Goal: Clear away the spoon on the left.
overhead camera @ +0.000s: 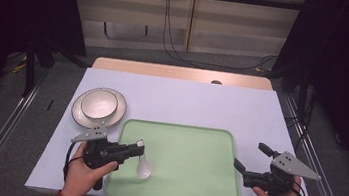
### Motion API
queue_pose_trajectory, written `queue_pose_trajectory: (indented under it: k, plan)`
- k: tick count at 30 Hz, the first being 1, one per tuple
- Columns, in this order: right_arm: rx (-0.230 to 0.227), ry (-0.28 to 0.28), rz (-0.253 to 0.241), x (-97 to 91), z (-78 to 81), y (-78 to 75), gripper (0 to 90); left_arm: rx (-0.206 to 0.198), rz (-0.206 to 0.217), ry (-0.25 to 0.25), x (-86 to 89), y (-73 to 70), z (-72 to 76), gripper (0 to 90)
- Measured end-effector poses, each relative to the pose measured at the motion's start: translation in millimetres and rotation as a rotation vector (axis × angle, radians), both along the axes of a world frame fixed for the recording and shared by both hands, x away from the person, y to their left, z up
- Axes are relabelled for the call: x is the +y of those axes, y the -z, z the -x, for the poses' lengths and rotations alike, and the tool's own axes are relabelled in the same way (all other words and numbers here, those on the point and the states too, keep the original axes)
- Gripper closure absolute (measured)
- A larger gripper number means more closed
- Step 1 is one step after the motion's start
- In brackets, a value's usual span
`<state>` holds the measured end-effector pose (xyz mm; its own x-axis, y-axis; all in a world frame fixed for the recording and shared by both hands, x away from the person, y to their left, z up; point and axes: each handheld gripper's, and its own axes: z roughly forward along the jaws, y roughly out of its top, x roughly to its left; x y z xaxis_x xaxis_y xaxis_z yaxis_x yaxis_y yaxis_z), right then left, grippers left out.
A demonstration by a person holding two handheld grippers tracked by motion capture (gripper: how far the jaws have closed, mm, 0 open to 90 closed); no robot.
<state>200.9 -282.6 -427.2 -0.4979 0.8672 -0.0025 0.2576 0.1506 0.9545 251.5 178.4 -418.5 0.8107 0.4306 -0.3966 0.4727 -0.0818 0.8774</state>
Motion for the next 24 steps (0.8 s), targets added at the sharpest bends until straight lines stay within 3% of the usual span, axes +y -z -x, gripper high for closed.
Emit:
queue_pose_trajectory:
  k: [10, 13, 20, 24]
  plan:
    - [0.004, -0.003, 0.001, -0.7, -0.2, 0.3, 3.1, 0.02, 0.0, 0.017, -1.8, 3.3, -1.1, 85.4]
    - [-0.002, -0.006, -0.002, -0.9, 0.0, 0.0, 3.1, 0.028, -0.017, 0.02, -1.7, 6.0, -2.9, 85.3]
    - [-0.002, -0.004, -0.001, -1.5, 0.5, 0.0, 3.1, 0.051, -0.006, 0.032, -4.5, 8.1, -3.1, 85.3]
    - [-0.001, -0.008, 0.002, -1.3, 1.7, -0.8, 3.2, 0.06, -0.028, 0.042, -5.3, 12.4, -4.4, 85.3]
